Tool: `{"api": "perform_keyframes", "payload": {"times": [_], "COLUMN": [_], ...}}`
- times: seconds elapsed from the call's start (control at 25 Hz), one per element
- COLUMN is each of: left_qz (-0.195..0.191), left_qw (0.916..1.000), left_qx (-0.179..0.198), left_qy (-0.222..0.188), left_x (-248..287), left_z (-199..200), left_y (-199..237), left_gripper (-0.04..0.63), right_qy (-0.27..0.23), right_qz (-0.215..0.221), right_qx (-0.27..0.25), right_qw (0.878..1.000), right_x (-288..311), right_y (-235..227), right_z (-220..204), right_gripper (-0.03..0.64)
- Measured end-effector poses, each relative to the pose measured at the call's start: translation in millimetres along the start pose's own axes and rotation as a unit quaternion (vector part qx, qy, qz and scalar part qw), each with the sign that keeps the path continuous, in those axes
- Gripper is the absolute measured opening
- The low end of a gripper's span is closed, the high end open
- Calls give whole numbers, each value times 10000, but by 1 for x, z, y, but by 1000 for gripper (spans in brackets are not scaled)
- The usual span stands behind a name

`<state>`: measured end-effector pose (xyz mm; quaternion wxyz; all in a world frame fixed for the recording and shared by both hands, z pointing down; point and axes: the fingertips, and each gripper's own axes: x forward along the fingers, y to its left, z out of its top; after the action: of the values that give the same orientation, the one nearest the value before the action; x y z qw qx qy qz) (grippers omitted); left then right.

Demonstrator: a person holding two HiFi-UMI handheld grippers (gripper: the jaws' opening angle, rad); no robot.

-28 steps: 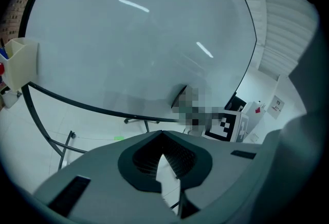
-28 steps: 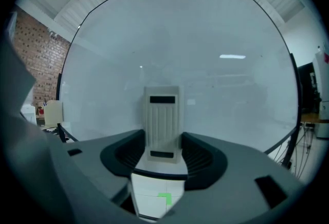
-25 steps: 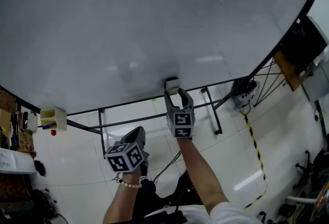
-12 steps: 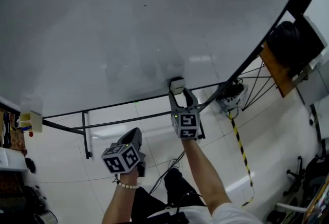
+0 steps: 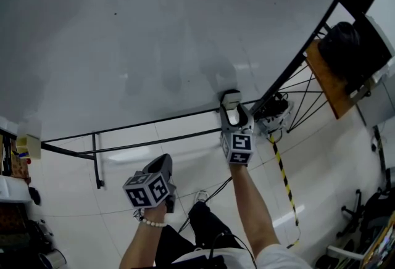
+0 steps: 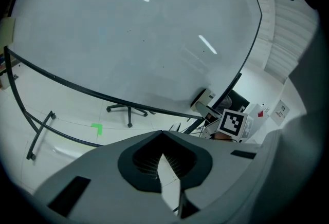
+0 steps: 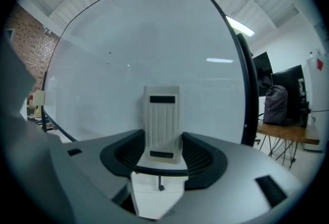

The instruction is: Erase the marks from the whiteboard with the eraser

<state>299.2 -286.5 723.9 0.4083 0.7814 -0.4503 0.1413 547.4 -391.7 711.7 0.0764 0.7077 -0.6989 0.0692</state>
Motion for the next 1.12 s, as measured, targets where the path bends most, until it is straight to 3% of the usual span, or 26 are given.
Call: {"api": "perform_keyframes", "payload": {"times": [0.64, 0.92, 1.12], "left_qz": [-88, -92, 5], "left_qw": [9991, 9991, 9995], "left_qx": [214, 107, -57], "left_qy": [346, 395, 324], "left_x": [32, 31, 24], "left_z": [-22, -29, -31], "left_y": [-37, -26, -10], "left_gripper": [-3, -3, -3], "right_qy": [228, 98, 68], "right_qz": [-862, -643, -656], "right_qx": [148, -63, 77], "right_qw": [9959, 9979, 9978], "right_x": [-5, 0, 4], "right_y": [-155, -157, -148], "right_z": [-29, -41, -52], "right_gripper": [255, 256, 256]}}
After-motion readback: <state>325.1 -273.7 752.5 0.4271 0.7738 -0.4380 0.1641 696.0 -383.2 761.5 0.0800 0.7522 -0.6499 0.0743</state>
